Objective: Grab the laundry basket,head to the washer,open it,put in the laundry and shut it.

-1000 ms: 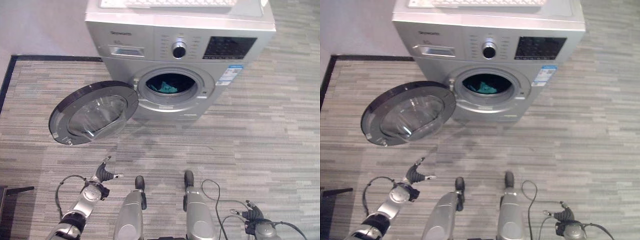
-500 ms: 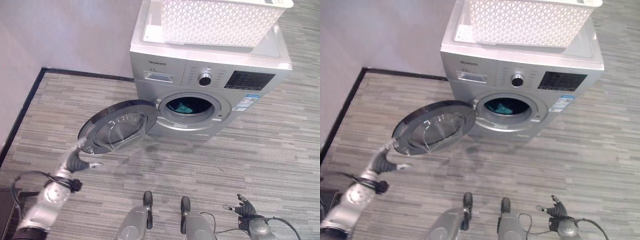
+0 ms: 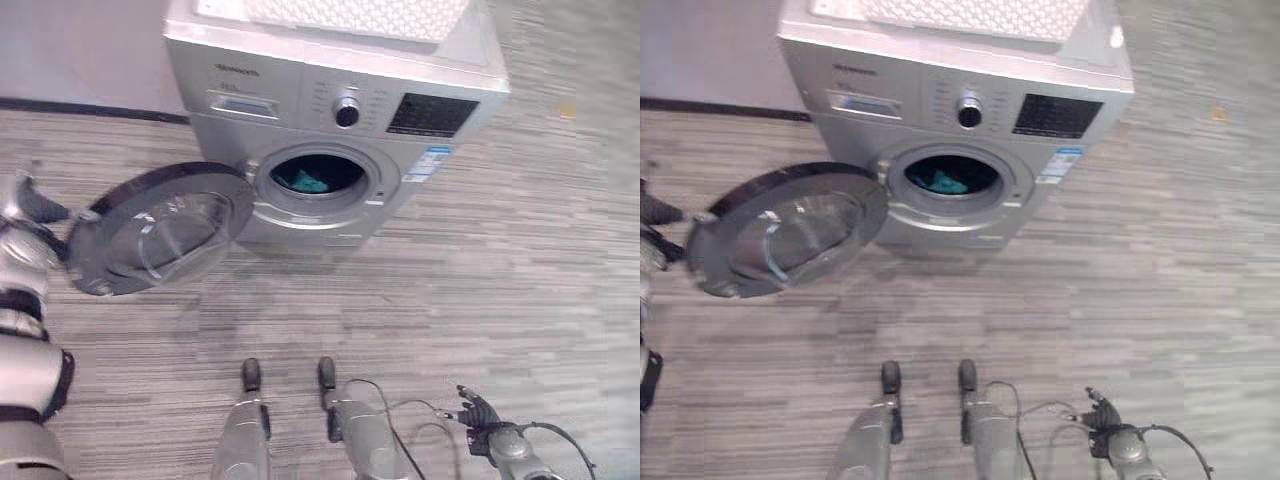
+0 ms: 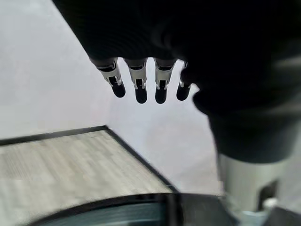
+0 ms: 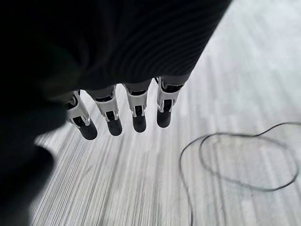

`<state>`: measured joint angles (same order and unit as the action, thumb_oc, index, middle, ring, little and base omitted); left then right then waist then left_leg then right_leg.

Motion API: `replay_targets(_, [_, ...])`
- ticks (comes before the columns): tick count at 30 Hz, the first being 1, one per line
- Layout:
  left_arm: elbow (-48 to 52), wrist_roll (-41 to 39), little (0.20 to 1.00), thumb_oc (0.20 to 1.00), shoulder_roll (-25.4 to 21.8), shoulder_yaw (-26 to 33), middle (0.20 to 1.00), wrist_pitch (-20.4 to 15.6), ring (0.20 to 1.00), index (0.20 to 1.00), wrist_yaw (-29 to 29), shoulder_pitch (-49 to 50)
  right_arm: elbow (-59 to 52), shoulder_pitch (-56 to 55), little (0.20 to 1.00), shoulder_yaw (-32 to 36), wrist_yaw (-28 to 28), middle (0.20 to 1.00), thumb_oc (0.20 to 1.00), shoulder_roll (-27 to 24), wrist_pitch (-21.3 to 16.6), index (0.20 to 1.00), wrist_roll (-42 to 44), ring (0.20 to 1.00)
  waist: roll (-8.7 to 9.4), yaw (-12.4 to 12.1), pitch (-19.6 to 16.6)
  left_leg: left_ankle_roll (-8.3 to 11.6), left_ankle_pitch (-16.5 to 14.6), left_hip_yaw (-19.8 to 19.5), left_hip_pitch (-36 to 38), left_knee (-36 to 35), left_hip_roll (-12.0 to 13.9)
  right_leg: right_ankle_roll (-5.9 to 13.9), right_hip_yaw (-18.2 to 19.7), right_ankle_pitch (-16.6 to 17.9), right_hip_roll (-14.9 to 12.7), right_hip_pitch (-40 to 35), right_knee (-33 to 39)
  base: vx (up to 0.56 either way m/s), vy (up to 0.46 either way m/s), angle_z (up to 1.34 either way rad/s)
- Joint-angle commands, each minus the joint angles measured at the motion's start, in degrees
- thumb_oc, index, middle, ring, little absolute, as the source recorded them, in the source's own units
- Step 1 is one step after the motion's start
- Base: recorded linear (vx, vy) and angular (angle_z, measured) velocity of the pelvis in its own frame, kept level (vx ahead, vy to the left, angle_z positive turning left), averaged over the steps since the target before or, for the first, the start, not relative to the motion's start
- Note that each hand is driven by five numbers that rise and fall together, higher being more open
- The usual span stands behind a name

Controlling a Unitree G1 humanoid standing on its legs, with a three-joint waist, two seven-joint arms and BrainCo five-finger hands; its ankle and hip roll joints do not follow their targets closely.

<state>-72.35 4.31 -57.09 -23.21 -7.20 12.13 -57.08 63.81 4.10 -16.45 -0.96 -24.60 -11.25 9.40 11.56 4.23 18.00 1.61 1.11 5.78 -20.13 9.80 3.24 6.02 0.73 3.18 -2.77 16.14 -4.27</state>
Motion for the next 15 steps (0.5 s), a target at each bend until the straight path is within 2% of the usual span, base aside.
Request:
replay_targets(1, [1.77, -1.93, 1.0, 1.0, -2.23, 2.21, 1.0, 0.29, 1.0, 1.0, 0.26, 3.8, 1.82, -0.84, 1.0, -1.04, 1.29, 1.0, 1.0, -1.41, -0.07, 1.0, 2.9, 1.0, -0.3, -0.95, -1.1, -0.52, -5.36, -1.74, -1.03, 4.97, -0.49, 5.59, 0.65, 3.32, -2.02, -2.88, 1.53, 0.03, 0.058, -0.09])
replay_targets(3, [0.84, -1.75, 1.0, 1.0, -1.79, 1.39, 1.0, 0.53, 1.0, 1.0, 0.16, 2.33, 3.09, -0.79, 1.0, -1.44, 1.55, 1.0, 1.0, -0.97, -0.04, 1.0, 3.32, 1.0, 0.47, -0.97, -1.05, -0.36, -5.4, -1.91, -2.03, 5.34, -0.36, 5.8, 0.63, 3.9, -2.08, -2.54, 2.17, 0.02, 0.038, 0.02])
replay_targets(5, [-2.09, -1.24, 1.0, 1.0, -1.45, 0.12, 1.0, 1.62, 1.0, 1.0, -0.51, 0.06, 2.58, -0.54, 1.0, -2.95, 2.06, 1.0, 1.0, 0.3, -0.04, 1.0, 3.62, 1.0, 2.16, -1.0, -0.95, -0.23, -5.43, -2.23, -3.5, 5.96, 0.09, 5.92, 0.88, 4.74, -1.89, -2.03, 2.93, 0.03, 0.018, 0.1])
replay_targets(8, [-5.98, -0.97, 1.0, 1.0, -0.46, -0.8, 1.0, 3.09, 1.0, 1.0, -4.79, 0.21, 2.61, -0.05, 1.0, -3.66, 2.54, 1.0, 1.0, 0.72, 0.57, 1.0, 3.84, 1.0, 2.81, -1.23, -1.01, -0.25, -5.66, -2.44, -3.97, 6.56, 0.21, 5.96, 1.15, 5.19, -1.62, -2.05, 3.32, 0.01, -0.002, 0.01])
replay_targets(11, [-7.64, -0.98, 1.0, 1.0, 0.4, -1.35, 1.0, 4.44, 1.0, 1.0, -9.29, 0.8, 3.74, 0.64, 1.0, -3.61, 3.1, 1.0, 1.0, 0.67, 1.42, 1.0, 4.11, 1.0, 2.95, -1.82, -1.15, -0.42, -5.99, -2.43, -3.52, 6.9, 0.18, 5.86, 1.5, 5.19, -1.39, -2.46, 3.42, 0.0, -0.007, -0.07])
replay_targets(12, [-7.75, -0.39, 1.0, 1.0, 0.9, -2.61, 1.0, 5.07, 1.0, 1.0, -12.92, 1.19, 3.37, 1.03, 1.0, -4.12, 3.74, 1.0, 1.0, 0.57, 1.72, 1.0, 4.04, 1.0, 2.9, -2.31, -1.03, -0.49, -6.28, -2.44, -2.99, 6.95, 0.2, 5.57, 1.5, 4.88, -1.14, -2.87, 3.44, -0.02, -0.024, -0.03])
replay_targets(15, [-4.08, -0.36, 1.0, 1.0, 1.57, -5.42, 1.0, 5.81, 1.0, 1.0, -17.89, 0.82, 3.71, 1.65, 1.0, -4.95, 4.89, 1.0, 1.0, 0.22, 2.14, 1.0, 3.18, 1.0, 2.44, -2.9, -1.0, -0.42, -5.25, -3.3, -2.27, 5.29, -0.39, 5.07, 0.51, 4.05, -1.08, -2.95, 3.37, -0.03, -0.05, -0.01])
